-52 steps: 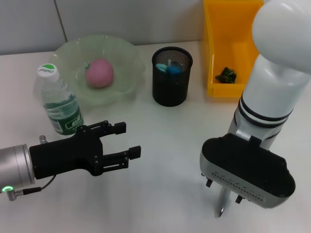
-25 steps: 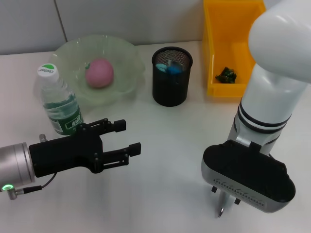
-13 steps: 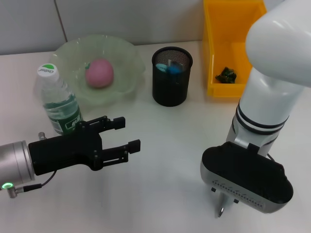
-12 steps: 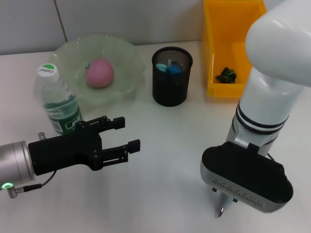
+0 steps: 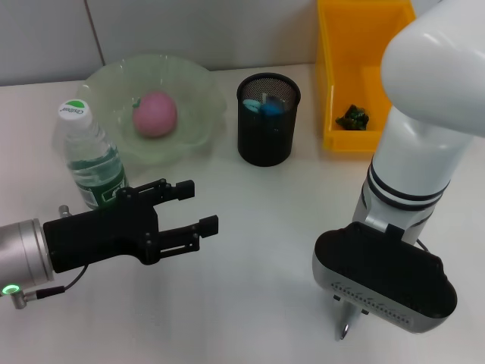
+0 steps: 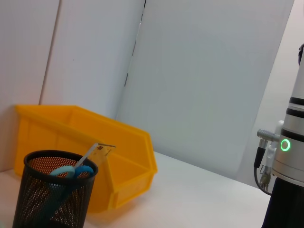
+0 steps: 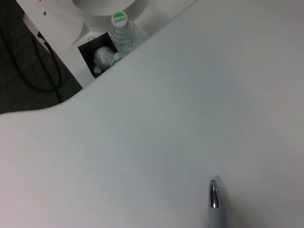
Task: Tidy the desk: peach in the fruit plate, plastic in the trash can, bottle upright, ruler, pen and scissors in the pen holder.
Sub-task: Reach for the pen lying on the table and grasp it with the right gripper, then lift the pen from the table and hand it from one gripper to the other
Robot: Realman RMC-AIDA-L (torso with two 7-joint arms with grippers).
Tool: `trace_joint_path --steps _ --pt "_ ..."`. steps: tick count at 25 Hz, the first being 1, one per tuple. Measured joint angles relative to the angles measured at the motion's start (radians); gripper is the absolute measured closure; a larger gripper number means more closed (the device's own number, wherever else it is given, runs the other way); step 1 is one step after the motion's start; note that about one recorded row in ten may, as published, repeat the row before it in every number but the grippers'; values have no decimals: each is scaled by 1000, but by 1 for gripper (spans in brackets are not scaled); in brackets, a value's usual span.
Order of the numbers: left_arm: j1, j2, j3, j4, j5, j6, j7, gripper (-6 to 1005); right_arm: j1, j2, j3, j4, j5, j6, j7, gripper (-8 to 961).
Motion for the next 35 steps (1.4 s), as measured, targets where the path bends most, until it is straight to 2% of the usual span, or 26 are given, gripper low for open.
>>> trace_joint_path --steps 22,30,33,34,35 --pt "1 0 0 0 -2 -1 -1 229 1 -3 -14 19 -3 22 0 680" --pt "1 0 -7 0 -3 1 -1 229 0 -1 -33 37 -34 48 11 787" --pt "1 1 -10 0 -3 3 -1 229 -5 -2 16 -10 -26 28 14 827" --pt "1 1 -10 0 -3 4 -1 229 -6 -2 94 -64 -14 -4 19 828" --pt "1 1 -10 0 -3 4 -1 229 -6 -2 94 -64 -14 -4 19 828"
